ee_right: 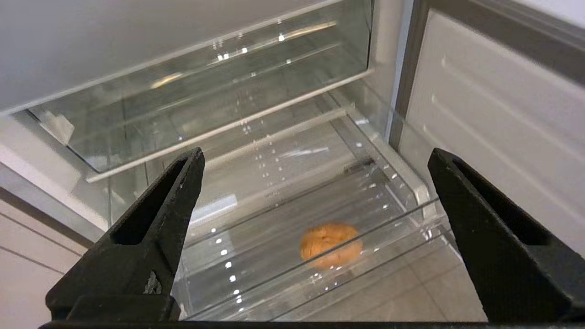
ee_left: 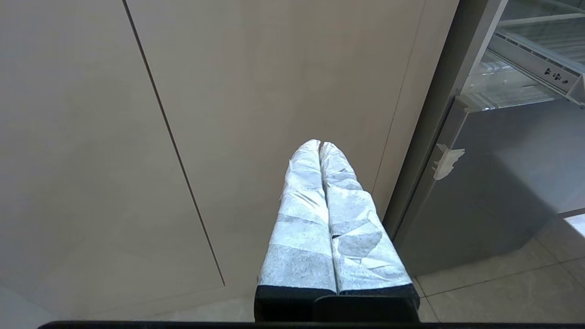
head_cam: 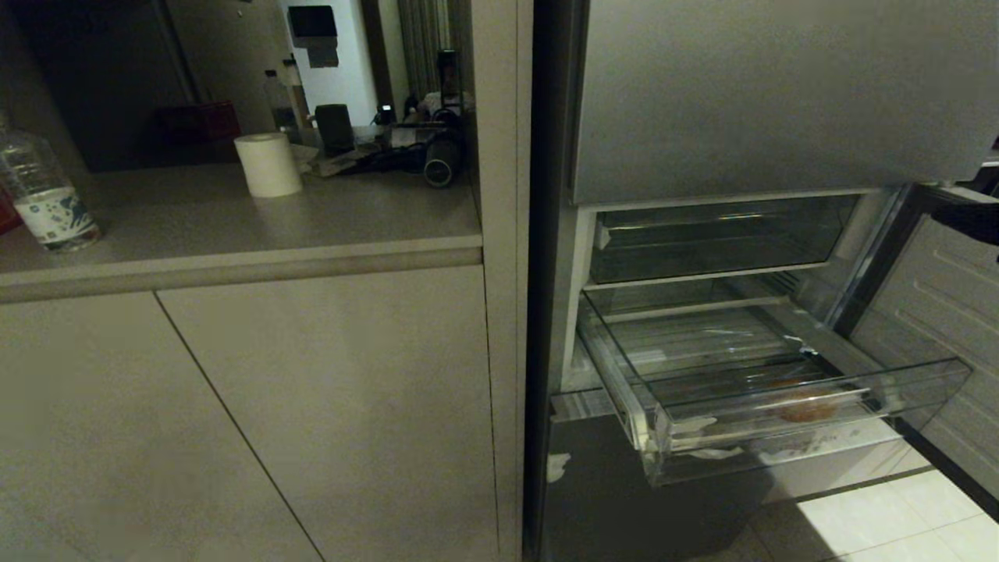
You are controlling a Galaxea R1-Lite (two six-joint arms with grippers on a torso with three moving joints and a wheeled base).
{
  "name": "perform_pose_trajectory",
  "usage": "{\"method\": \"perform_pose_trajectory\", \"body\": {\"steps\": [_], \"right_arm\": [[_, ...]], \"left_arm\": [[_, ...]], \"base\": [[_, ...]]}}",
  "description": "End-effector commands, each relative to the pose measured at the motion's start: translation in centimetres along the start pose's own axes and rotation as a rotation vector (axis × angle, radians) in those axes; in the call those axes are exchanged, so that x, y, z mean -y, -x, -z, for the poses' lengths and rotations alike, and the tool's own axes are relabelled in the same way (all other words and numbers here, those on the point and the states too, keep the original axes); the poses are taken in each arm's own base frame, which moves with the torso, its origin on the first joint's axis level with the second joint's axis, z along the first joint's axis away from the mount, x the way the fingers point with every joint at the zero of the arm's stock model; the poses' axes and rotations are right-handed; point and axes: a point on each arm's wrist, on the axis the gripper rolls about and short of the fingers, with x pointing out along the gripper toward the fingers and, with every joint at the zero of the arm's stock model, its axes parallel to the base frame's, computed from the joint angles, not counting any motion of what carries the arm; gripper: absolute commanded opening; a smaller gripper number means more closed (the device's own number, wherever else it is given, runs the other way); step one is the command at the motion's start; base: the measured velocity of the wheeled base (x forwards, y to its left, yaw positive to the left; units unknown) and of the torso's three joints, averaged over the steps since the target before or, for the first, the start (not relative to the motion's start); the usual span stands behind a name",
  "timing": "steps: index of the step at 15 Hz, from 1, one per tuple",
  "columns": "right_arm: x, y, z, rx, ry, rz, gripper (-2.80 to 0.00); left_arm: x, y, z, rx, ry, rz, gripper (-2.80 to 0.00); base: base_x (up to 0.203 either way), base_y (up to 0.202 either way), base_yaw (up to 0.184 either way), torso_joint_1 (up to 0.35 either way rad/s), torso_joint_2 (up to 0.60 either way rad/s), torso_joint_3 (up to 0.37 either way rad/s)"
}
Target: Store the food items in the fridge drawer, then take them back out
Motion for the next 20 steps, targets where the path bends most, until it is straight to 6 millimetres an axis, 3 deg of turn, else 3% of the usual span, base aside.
{"method": "perform_pose_trajectory", "body": {"steps": [1, 5, 8, 13, 20], "right_arm": [[0.0, 0.0, 0.3, -0.009, 0.001, -0.002, 0.00], [0.9, 1.0, 0.3, 0.009, 0.003, 0.034, 0.00], [1.2, 1.8, 1.7, -0.024, 0.065, 0.027, 0.00], [2.1, 1.3, 2.9, -0.070, 0.036, 0.059, 0.00], [2.3, 1.9, 3.0, -0.060, 0.041, 0.066, 0.00]], "left_arm": [[0.0, 0.0, 0.0, -0.001, 0.000, 0.000, -2.80], [0.0, 0.0, 0.0, -0.001, 0.000, 0.000, -2.80], [0.0, 0.0, 0.0, -0.001, 0.000, 0.000, -2.80], [0.0, 0.0, 0.0, -0.001, 0.000, 0.000, -2.80], [0.0, 0.0, 0.0, -0.001, 0.000, 0.000, -2.80]], "base": [[0.000, 0.000, 0.000, 0.000, 0.00, 0.000], [0.000, 0.000, 0.000, 0.000, 0.00, 0.000], [0.000, 0.000, 0.000, 0.000, 0.00, 0.000], [0.000, 0.000, 0.000, 0.000, 0.00, 0.000], [0.000, 0.000, 0.000, 0.000, 0.00, 0.000]]}}
